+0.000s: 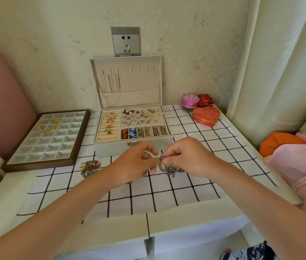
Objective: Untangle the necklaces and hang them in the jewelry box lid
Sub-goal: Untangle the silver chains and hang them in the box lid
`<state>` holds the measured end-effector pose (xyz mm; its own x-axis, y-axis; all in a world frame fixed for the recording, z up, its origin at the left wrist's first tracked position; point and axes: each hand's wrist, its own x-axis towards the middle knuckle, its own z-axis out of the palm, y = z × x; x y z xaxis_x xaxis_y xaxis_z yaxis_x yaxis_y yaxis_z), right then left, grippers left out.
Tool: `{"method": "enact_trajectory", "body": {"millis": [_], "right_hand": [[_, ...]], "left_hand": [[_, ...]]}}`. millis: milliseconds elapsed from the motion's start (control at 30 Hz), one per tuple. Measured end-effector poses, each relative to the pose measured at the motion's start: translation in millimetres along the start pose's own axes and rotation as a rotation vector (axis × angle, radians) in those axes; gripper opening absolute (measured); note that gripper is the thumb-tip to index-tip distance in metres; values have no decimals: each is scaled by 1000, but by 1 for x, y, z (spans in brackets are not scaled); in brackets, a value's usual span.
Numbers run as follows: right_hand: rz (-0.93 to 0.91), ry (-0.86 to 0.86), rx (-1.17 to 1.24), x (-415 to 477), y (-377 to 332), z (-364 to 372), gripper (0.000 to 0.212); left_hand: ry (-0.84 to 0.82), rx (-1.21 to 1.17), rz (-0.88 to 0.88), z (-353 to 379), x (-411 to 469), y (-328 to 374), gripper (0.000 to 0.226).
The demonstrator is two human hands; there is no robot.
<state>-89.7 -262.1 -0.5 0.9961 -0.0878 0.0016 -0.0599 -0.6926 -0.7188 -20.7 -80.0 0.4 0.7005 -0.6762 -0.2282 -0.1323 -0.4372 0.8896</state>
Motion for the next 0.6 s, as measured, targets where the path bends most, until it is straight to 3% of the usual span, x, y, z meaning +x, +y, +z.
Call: {"method": "enact_trajectory", "body": {"millis": [133,233,333,467,600], "right_hand": [[-28,75,-106,-2,-1,2,6],[-62,119,-59,-3,-3,4,9],[-61,87,8,-3,-4,4,9],[-4,15,209,-2,-6,4,13],[16,19,403,-2,-10,2,14]], "left_hand": [[89,42,58,0,3,-4,16],[196,286,147,4,6,-5,28],[255,419,188,5,6,-6,21],[92,342,208,1,5,-8,30],[67,58,156,-2,4,-3,13]]}}
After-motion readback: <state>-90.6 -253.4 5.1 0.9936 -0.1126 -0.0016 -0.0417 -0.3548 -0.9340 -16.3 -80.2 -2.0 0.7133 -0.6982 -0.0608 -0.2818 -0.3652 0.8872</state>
